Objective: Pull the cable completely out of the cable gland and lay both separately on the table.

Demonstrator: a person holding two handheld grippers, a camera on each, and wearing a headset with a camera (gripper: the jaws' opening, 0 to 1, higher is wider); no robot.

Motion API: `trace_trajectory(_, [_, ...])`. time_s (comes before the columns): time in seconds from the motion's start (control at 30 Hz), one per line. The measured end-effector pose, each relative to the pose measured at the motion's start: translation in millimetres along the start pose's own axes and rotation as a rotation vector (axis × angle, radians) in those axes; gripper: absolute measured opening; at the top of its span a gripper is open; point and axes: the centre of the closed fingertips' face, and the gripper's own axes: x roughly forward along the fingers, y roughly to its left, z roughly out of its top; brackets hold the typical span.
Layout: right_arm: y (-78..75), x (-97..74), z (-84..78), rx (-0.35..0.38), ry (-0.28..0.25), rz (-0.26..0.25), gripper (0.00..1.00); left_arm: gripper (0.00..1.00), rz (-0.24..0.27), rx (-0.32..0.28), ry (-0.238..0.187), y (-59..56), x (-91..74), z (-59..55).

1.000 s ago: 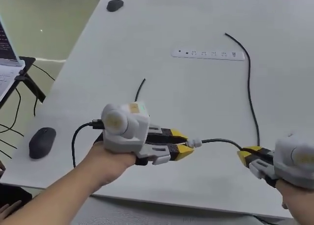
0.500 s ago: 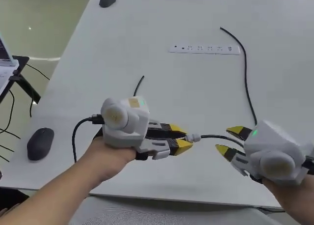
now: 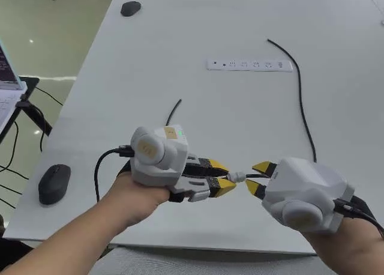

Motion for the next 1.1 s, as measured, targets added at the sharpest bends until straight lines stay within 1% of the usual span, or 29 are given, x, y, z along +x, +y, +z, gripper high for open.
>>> trace_trajectory(0.07, [0.6,2.3,-1.9,-0.005,0.014,-0.002,0.04,0.15,-0.001,0.005,0.009,-0.9,1.0,-3.5])
trace_trajectory(0.1, [1.0,3.0,-3.4,0.008,0.021,0.000,0.04,0.15,0.000,0.006,0.010,-0.9,1.2,-4.5])
trace_trajectory(0.13, [2.8,3.0,-5.4,0.039,0.031,0.007,0.04,0.15,-0.003,0.003,0.011,-1.4,1.3,-6.0])
trace_trajectory(0.17, [2.6,2.9,-5.7,0.045,0.031,0.004,0.04,0.15,-0.006,0.001,0.008,-1.7,1.3,-6.5])
trace_trajectory(0.3, [5.7,3.2,-10.0,0.034,0.045,-0.001,0.02,0.15,-0.018,-0.009,0.003,-1.7,2.1,-8.4])
trace_trajectory(0.37, [7.9,3.1,-13.5,0.123,0.049,0.003,0.01,0.15,-0.020,0.006,0.001,-3.8,2.2,-7.7])
trace_trajectory(0.43, [7.7,3.0,-17.9,0.160,0.065,0.005,0.01,0.15,-0.017,0.038,0.015,-4.5,2.1,-10.1])
trace_trajectory(0.47, [7.4,3.1,-19.8,0.191,0.062,0.003,0.01,0.15,-0.016,0.043,0.016,-4.3,1.9,-10.6])
trace_trajectory(0.57, [6.0,3.0,-23.2,0.232,0.056,-0.001,0.01,0.15,-0.016,0.043,0.006,-3.5,-0.4,-10.1])
trace_trajectory(0.6, [5.0,2.7,-25.1,0.259,0.052,-0.008,0.01,0.15,-0.013,0.051,0.005,-2.9,-1.2,-10.1])
trace_trajectory(0.67, [2.8,3.3,-31.0,0.278,0.060,-0.016,0.00,0.15,-0.009,0.056,0.005,-2.0,-3.8,-9.8])
trace_trajectory(0.73, [0.8,3.4,-36.1,0.316,0.062,-0.023,0.00,0.15,-0.008,0.056,-0.001,-1.7,-6.9,-8.6])
trace_trajectory(0.87, [-6.1,1.7,-47.4,0.340,0.072,-0.043,0.00,0.15,-0.005,0.059,-0.014,-0.1,-11.9,-6.7])
trace_trajectory(0.93, [-12.1,1.3,-56.5,0.376,0.081,-0.063,0.00,0.15,-0.004,0.061,-0.017,0.5,-12.9,-7.0])
trace_trajectory(1.03, [-20.1,1.9,-74.3,0.476,0.099,-0.093,0.00,0.15,-0.003,0.064,-0.023,1.4,-13.9,-6.9])
trace_trajectory(1.1, [-24.5,1.5,-82.4,0.497,0.107,-0.108,0.00,0.15,-0.002,0.064,-0.028,2.6,-14.3,-6.1])
